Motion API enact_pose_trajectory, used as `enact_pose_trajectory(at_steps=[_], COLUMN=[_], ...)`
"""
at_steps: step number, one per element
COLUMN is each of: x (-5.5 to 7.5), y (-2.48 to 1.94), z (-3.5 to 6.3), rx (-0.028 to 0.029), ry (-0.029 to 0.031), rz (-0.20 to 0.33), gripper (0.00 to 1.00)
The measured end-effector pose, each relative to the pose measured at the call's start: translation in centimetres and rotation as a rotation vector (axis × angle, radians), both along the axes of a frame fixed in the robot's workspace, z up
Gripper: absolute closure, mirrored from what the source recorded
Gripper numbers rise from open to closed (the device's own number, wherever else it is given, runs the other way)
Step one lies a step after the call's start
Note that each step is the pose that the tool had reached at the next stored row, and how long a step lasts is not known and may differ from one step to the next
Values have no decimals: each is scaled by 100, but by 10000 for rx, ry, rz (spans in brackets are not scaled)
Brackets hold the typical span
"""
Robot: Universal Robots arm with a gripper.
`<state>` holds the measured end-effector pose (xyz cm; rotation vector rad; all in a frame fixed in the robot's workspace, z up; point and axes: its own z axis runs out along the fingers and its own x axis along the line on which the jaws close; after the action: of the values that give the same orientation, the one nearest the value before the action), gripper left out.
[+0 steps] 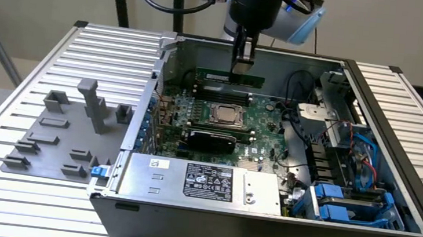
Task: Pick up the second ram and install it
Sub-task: 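Insert the second ram into the second slot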
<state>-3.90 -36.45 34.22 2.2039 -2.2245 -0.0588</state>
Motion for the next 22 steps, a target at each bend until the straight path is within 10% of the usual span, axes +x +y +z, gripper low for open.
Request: enact_pose_trajectory(at_steps=[12, 22], x=[-3, 2], y=[-6, -99], z=[-218, -400], rx=[48, 166], ry=[-3, -3], rz=[2, 3], gripper=[100, 100])
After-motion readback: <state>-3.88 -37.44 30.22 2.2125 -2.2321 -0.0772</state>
